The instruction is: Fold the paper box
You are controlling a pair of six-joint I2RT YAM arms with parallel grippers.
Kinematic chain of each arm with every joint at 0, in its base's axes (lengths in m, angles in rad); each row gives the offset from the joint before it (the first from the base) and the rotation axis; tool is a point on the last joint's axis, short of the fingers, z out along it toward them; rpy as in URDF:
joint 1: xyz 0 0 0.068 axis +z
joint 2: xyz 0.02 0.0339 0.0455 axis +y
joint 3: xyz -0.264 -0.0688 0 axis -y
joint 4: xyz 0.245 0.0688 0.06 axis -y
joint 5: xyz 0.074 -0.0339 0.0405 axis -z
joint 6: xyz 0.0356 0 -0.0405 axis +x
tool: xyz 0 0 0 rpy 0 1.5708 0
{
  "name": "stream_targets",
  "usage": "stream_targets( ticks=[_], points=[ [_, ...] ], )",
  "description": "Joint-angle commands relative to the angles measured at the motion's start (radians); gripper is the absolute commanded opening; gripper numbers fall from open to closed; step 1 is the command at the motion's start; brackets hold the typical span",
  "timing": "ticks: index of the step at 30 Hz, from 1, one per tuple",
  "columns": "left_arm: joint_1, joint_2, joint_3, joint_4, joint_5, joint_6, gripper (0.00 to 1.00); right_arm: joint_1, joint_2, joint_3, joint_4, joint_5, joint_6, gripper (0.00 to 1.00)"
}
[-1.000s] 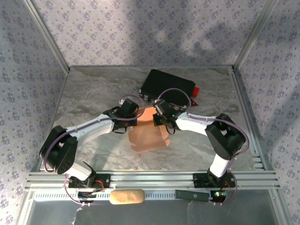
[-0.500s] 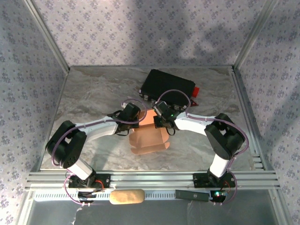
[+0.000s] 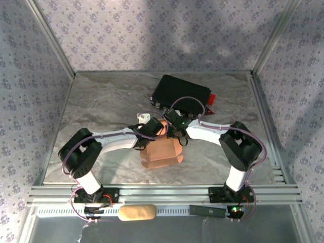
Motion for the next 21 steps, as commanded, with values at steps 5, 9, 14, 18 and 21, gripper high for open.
stream_targets(
  ticks=[5,9,14,18,21],
  points=[
    [0.016,-0.056,-0.095,0.108,0.097,0.053,0.32,-0.003,0.002,0.041,-0.011,0.0,0.026,0.0],
    [0.042,-0.106,-0.15,0.181,0.182,0.08,0.36,-0.008,0.006,0.046,-0.014,-0.004,0.026,0.0],
    [0.05,-0.145,-0.176,0.187,0.185,0.091,0.32,-0.011,0.006,0.051,-0.014,-0.012,0.022,0.0],
    [0.057,-0.133,-0.16,0.181,0.179,0.108,0.3,-0.008,0.004,0.052,-0.011,-0.022,0.017,0.0],
    [0.057,-0.127,-0.147,0.183,0.162,0.106,0.38,-0.005,0.008,0.052,-0.014,-0.023,0.014,0.0]
  ],
)
